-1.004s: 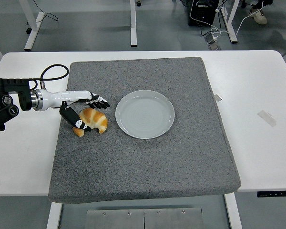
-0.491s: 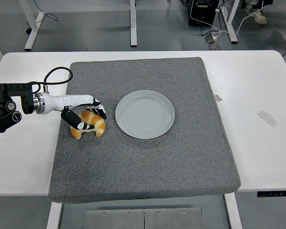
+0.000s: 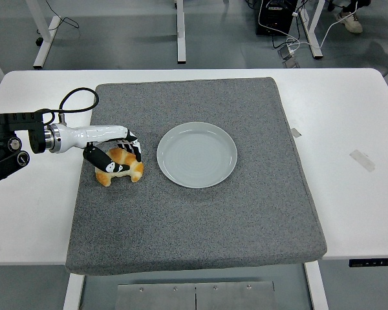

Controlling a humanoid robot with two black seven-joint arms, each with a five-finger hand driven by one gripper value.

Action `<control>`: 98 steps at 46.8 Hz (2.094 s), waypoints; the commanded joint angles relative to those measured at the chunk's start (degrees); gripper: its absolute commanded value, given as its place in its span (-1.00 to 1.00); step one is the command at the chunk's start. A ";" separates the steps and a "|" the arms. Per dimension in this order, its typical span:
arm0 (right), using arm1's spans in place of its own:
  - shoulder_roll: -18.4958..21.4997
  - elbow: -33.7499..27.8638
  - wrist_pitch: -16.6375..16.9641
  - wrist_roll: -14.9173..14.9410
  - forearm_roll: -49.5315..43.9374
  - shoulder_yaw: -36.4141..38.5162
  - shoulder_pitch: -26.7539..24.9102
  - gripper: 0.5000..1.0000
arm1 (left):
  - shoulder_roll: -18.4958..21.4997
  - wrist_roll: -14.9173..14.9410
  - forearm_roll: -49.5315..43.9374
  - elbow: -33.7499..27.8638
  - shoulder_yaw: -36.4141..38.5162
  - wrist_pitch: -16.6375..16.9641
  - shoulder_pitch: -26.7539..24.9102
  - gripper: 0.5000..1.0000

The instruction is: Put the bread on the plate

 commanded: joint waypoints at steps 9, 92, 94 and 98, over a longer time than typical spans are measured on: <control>0.00 0.00 0.03 0.00 0.00 0.07 0.00 1.00 | 0.03 -1.18 -0.04 0.00 0.56 0.36 -0.41 -1.00; 0.00 0.00 -0.06 0.00 0.00 -0.02 0.00 1.00 | -4.45 -1.97 -7.33 0.00 0.82 0.36 -15.70 -1.00; 0.00 0.00 0.03 0.00 0.00 -0.01 0.00 1.00 | -5.07 -1.89 -7.24 0.00 0.82 0.54 -15.70 -1.00; 0.00 0.00 -0.06 0.00 0.00 -0.02 0.00 1.00 | -6.56 -1.62 -7.07 0.00 0.91 0.80 -15.61 -1.00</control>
